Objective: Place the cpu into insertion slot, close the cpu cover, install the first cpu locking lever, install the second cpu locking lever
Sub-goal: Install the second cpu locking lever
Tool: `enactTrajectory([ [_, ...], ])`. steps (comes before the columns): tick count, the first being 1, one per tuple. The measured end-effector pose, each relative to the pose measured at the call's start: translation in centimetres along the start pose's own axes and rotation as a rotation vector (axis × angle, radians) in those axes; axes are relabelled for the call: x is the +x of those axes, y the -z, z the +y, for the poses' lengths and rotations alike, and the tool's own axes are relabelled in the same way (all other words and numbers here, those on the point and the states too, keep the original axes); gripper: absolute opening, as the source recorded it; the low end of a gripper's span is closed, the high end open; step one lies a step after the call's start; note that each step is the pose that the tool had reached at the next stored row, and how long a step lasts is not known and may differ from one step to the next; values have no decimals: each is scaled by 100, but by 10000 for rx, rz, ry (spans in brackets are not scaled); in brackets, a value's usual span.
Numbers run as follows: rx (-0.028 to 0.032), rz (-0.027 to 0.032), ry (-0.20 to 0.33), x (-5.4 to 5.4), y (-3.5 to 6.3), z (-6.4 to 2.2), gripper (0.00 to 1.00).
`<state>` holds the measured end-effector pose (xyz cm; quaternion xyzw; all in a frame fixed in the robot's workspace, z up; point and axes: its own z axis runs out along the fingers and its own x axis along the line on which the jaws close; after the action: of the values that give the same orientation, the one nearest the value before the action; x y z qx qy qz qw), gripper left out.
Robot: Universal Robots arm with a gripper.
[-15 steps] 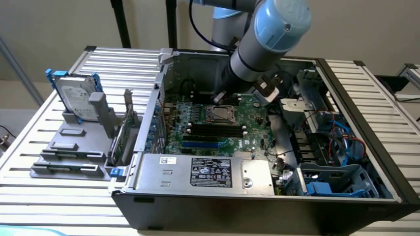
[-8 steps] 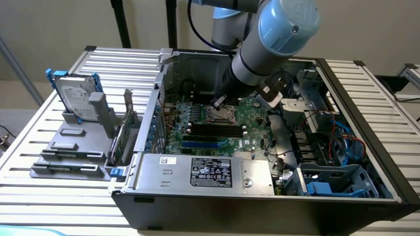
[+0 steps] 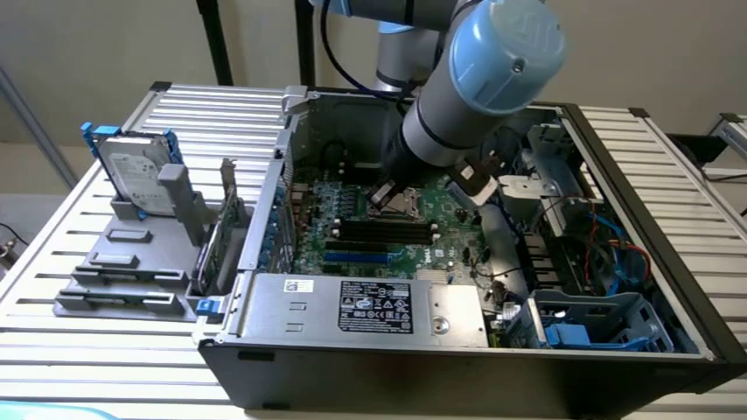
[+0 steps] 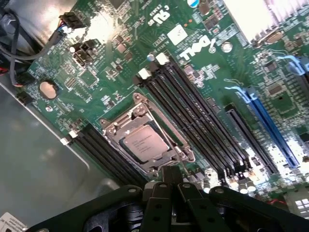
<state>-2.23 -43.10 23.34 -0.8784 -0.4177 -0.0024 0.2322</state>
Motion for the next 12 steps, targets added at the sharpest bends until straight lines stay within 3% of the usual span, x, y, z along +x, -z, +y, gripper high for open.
enactTrajectory([
  [3, 0, 0, 0, -74, 10, -16, 11],
  [12, 1, 2, 1, -154, -34, -75, 11],
])
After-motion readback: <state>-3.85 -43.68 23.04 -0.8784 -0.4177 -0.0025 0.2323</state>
